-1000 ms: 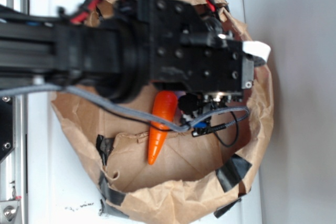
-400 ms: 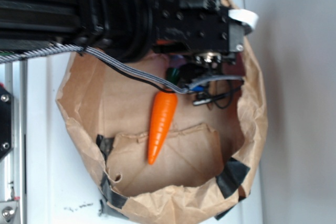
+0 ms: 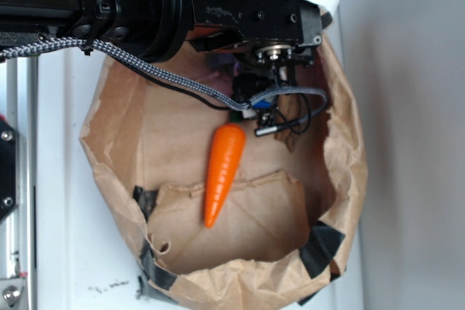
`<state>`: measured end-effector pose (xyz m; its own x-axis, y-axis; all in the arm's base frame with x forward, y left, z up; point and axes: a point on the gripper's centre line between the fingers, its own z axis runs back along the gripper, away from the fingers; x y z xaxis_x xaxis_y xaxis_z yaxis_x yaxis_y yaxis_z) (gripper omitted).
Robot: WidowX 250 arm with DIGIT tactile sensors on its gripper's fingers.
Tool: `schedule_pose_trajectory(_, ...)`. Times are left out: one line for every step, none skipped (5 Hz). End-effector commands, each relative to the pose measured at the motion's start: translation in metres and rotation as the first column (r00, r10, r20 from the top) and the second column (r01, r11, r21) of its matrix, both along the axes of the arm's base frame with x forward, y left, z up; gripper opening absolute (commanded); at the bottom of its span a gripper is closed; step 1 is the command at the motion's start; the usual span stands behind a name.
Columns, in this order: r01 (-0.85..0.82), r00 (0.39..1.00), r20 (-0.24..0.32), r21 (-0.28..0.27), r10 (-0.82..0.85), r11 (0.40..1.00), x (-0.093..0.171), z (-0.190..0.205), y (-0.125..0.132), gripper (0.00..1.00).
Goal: Grab the gray animal.
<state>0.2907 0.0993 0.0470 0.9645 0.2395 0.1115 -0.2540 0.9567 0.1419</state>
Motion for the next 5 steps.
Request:
schedule_pose_trajectory(-0.079,0.993,0.09,0.048,0.074,0.996,0.013,-0.001,0.025,0.0)
schedule_pose_trajectory(-0.078,0.991,0.112,0.052,0.072,0.996,0.014,-0.003,0.029,0.0)
schedule_pose_trajectory(-0.085,0.989,0.121,0.04,0.08,0.996,0.019,-0.002,0.034,0.0)
schedule_pose_trajectory(-0.077,0.988,0.134,-0.002,0.077,0.997,0.019,0.014,0.032,0.0)
schedule_pose_trajectory(-0.041,0.987,0.153,-0.108,0.058,0.993,0.008,0.056,0.027,0.0)
